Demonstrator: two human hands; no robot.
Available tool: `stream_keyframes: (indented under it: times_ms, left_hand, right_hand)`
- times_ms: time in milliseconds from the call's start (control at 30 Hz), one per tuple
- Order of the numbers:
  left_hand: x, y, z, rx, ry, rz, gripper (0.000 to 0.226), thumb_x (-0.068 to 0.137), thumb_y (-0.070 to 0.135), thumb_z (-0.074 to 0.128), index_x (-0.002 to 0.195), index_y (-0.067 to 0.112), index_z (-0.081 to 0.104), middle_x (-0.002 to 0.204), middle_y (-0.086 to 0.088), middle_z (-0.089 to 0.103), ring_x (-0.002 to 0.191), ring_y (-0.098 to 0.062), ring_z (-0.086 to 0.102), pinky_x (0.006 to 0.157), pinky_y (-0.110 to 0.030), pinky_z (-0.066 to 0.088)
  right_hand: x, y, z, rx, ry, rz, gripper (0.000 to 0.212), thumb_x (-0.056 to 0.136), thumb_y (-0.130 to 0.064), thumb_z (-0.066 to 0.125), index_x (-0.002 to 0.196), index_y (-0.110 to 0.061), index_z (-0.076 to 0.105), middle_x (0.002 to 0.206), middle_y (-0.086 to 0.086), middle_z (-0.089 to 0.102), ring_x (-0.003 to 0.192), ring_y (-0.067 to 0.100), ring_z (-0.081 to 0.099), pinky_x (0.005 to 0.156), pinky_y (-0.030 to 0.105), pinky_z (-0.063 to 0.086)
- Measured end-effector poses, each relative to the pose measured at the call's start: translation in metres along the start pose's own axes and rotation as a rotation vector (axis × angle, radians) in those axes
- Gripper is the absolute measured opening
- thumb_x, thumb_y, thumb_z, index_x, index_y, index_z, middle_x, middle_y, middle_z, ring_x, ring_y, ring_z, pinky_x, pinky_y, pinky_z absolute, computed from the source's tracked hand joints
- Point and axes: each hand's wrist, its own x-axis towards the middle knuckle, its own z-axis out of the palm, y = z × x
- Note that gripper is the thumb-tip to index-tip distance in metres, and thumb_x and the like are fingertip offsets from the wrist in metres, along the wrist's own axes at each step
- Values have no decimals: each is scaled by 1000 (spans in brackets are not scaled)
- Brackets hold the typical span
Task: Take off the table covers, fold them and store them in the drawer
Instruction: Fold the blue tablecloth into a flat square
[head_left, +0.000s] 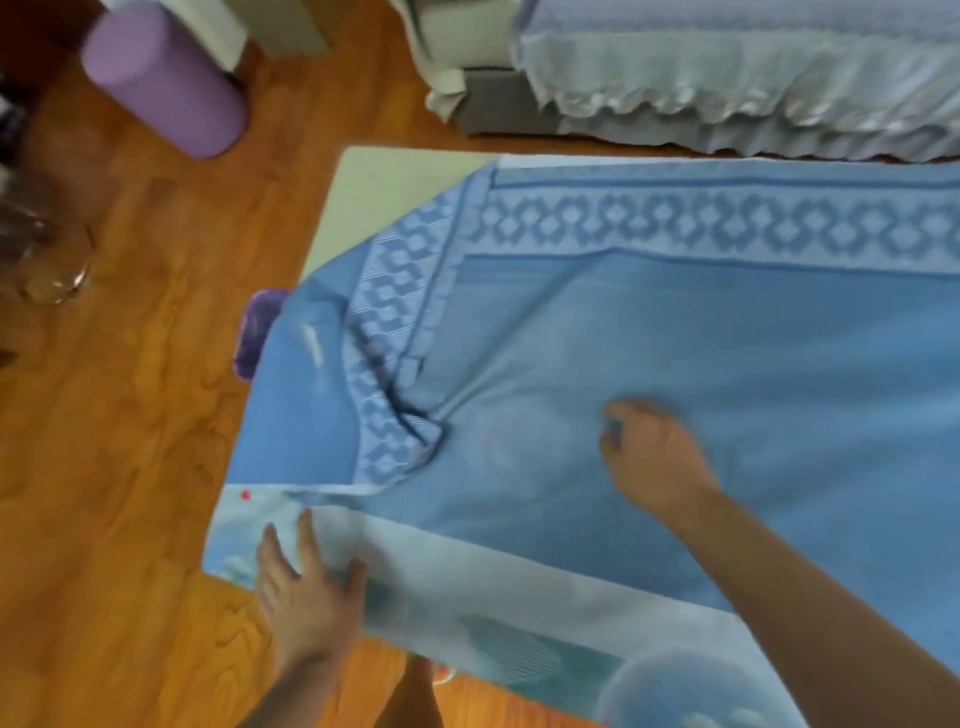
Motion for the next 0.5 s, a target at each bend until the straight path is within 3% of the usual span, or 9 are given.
stream_keyframes:
  times_ms: [100, 133, 200, 267, 333, 367, 433, 500]
  left_hand:
    - [55, -68, -20, -30, 14, -34, 90, 72, 57, 46, 152, 14, 40, 150, -37, 30, 129, -59, 40, 99, -69, 40]
    - [72, -92, -23, -22, 8, -29, 91, 73, 59, 46, 152, 15, 39, 151, -36, 30, 130, -59, 39, 100, -69, 40]
    - [99, -134, -29, 27, -53, 61, 90, 75, 60, 45, 154, 16, 36, 151, -36, 31, 132, -58, 38, 101, -68, 41]
    - [120, -161, -37, 87, -98, 232, 88, 77, 59, 44, 154, 18, 33, 151, -35, 34, 133, -58, 39, 102, -67, 43]
    - [136, -165, -44, 78, -98, 409, 89, 77, 60, 45, 157, 22, 30, 155, -31, 31, 136, -55, 38, 105, -66, 41]
    - [138, -159, -53, 33, -120, 460, 92, 77, 63, 47, 158, 23, 29, 158, -28, 28, 139, -53, 35, 108, -64, 40]
    - [141, -138, -72, -102, -75, 534, 97, 76, 67, 51, 160, 25, 27, 161, -22, 27, 144, -45, 30, 112, -60, 36]
    - [151, -115, -98, -299, 0, 505, 99, 77, 69, 56, 160, 25, 25, 163, -18, 28, 148, -38, 26, 117, -54, 29]
  right_hand:
    - [-16, -102, 72, 361, -168, 110, 31, 92, -18, 68, 123, -18, 64, 119, 7, 68, 101, 25, 65, 97, 33, 49]
    - [-19, -135, 96, 528, -170, 183, 28, 91, -20, 72, 116, -27, 62, 113, 1, 67, 96, 22, 64, 96, 37, 51]
    - [-22, -192, 134, 820, -158, 383, 23, 90, -20, 74, 99, -30, 55, 92, -6, 61, 80, 17, 59, 80, 39, 54]
    - [-20, -234, 158, 991, -18, 565, 21, 91, -11, 70, 92, -23, 53, 82, -1, 60, 62, 13, 53, 59, 31, 50]
    - [-21, -270, 157, 1025, 268, 657, 17, 90, -2, 63, 94, -17, 56, 86, 8, 67, 53, 13, 55, 50, 26, 47]
    - [-21, -290, 149, 980, 411, 651, 23, 90, -3, 61, 106, -18, 59, 97, 10, 70, 58, 13, 60, 55, 25, 48]
    - [-25, -339, 124, 888, 535, 480, 52, 91, -7, 60, 138, -26, 49, 116, 0, 65, 67, 4, 63, 60, 14, 48]
    - [-25, -403, 98, 896, 471, 173, 66, 92, -4, 58, 149, -31, 38, 104, -12, 62, 63, 0, 61, 61, 14, 50]
